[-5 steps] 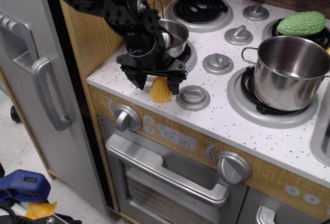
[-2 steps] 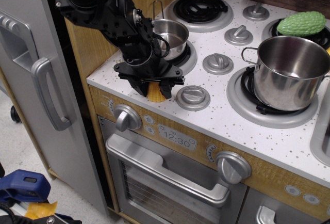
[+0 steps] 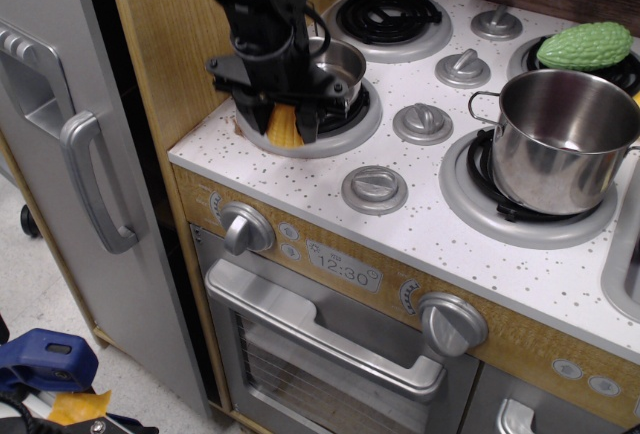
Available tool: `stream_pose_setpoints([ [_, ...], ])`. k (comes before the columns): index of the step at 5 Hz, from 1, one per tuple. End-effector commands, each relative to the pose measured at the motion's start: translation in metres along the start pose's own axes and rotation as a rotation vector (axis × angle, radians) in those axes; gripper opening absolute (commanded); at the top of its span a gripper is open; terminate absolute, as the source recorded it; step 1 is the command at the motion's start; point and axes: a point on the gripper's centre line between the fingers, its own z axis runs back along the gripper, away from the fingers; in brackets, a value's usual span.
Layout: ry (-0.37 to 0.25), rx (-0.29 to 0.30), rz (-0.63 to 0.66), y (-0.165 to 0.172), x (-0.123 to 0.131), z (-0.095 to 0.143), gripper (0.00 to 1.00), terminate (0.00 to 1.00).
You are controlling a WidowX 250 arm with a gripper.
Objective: Put corn in pan which is on stove
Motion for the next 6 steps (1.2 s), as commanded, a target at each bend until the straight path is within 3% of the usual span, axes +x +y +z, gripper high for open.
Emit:
stream_pose_setpoints([
  [1, -0.141, -0.022, -0.108, 0.017, 0.053, 0.021, 0.00, 0.00],
  [2, -0.176, -0.056, -0.160, 0.024, 0.071, 0.011, 0.00, 0.00],
  [3, -0.191, -0.093, -0.210, 0.028, 0.082, 0.005, 1.00, 0.00],
  [4, -0.226, -0.140, -0.233, 0.030, 0.082, -0.002, 1.00, 0.00],
  [5, -0.226, -0.140, -0.233, 0.030, 0.082, -0.002, 1.00, 0.00],
  [6, -0.226, -0.140, -0.233, 0.030, 0.082, -0.002, 1.00, 1.00],
])
